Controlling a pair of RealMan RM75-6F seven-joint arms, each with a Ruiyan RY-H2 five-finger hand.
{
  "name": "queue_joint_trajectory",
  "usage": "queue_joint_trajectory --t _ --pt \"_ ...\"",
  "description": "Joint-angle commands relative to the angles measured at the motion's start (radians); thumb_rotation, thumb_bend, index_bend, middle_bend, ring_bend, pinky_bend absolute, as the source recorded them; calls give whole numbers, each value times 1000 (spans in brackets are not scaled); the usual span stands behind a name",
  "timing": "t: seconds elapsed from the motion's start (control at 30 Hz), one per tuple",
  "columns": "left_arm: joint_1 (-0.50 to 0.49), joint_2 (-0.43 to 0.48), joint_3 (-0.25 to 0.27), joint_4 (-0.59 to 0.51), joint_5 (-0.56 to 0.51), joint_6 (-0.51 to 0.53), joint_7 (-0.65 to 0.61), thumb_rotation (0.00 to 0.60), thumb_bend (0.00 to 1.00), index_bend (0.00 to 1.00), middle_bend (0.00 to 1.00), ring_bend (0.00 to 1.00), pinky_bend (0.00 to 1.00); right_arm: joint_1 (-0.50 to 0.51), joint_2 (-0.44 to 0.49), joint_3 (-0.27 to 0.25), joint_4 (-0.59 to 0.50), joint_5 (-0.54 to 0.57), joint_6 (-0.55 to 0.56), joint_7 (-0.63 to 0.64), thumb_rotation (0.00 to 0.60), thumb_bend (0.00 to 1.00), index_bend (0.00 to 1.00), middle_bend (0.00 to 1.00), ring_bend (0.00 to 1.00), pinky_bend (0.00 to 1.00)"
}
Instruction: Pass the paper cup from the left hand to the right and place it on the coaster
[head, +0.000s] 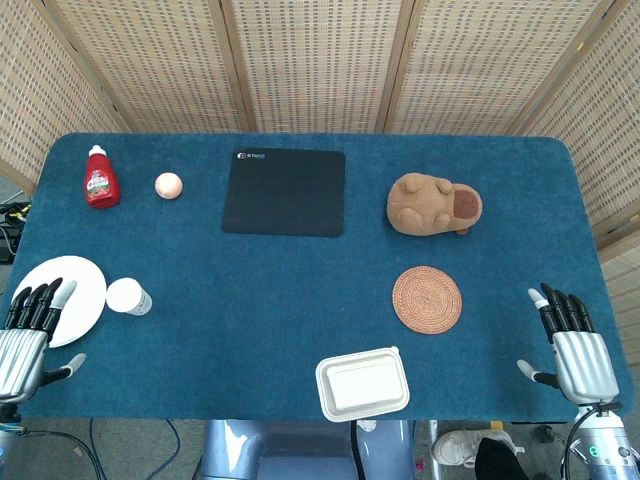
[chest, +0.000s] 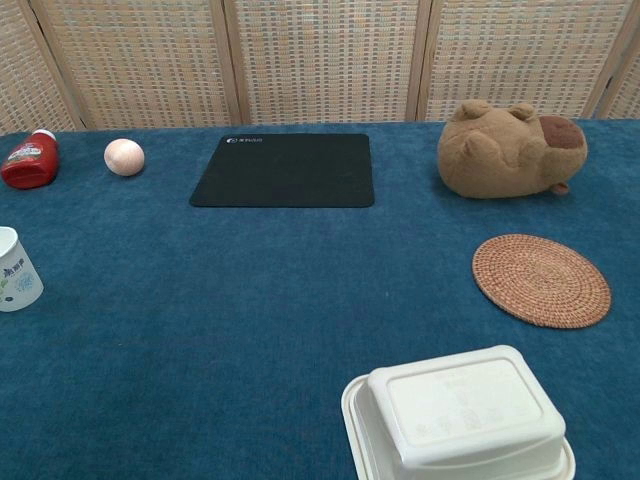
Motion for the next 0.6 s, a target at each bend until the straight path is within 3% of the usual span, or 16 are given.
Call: queue_joint_trajectory --t 0.03,0.6 --pt "-1 0 0 1 -1 -3 -1 600 181 0 0 0 0 0 0 -1 -1 -2 1 -2 600 16 0 0 0 0" --pt "-4 2 5 -3 4 -7 -3 600 182 0 0 0 0 -2 -1 -2 -2 -10 9 1 600 17 0 0 0 0"
